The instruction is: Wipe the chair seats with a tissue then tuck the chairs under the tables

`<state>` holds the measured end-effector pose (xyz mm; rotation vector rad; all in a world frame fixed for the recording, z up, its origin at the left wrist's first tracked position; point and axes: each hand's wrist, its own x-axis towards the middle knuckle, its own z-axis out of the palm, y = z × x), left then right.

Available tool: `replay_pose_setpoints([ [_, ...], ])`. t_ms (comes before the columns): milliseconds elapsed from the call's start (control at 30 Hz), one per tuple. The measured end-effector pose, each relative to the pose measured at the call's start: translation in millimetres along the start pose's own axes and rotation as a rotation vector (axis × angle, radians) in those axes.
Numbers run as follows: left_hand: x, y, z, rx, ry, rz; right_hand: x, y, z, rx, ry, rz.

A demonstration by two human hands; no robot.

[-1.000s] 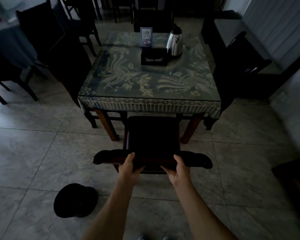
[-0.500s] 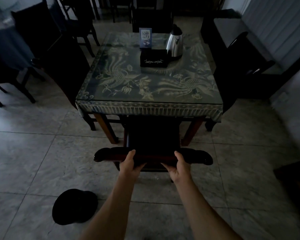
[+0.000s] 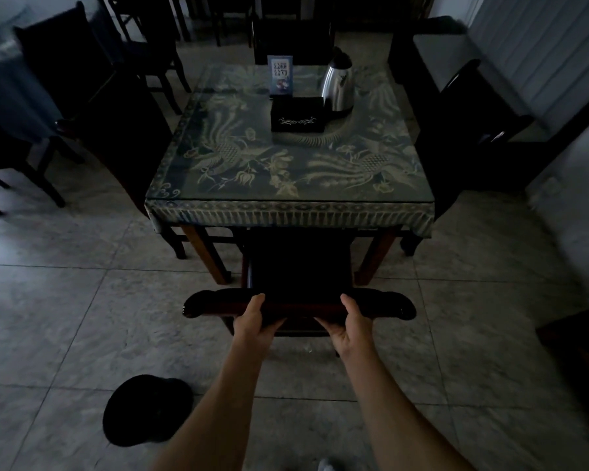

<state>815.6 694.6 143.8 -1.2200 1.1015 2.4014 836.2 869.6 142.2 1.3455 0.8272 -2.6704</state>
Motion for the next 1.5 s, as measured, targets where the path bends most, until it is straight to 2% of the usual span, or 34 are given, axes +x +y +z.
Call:
replay_pose_setpoints([
  [167, 9, 6, 7, -0.001, 0.026, 0.005, 5, -2, 8, 0.004, -0.005, -0.004],
  [967, 9, 8, 11, 0.007, -0.063, 0.025, 5, -6, 17, -0.001, 0.003, 0.020],
  [1167, 8, 9, 5, 0.072, -0.071, 0.075, -3, -10, 14, -0.090, 0.016, 0.014],
  [1233, 8, 10, -1, 0.129, -0.093, 0.054, -5, -11, 9, -0.221, 0.015, 0.059],
  [1300, 7, 6, -7, 0.223, -0.117, 0.030, -10, -10, 6, -0.466, 0.060, 0.085],
  [1367, 4, -3, -7, 0.420, -0.091, 0.029, -11, -6, 4, -0.742, 0.081, 0.080],
  [1433, -4, -7, 1, 0.604, -0.058, 0.075, -16, -4, 9, -0.915, 0.011, -0.029],
  [1500, -13, -1, 12, 0.776, -0.037, 0.169, -23, -10, 18, -1.055, -0.049, -0.234],
])
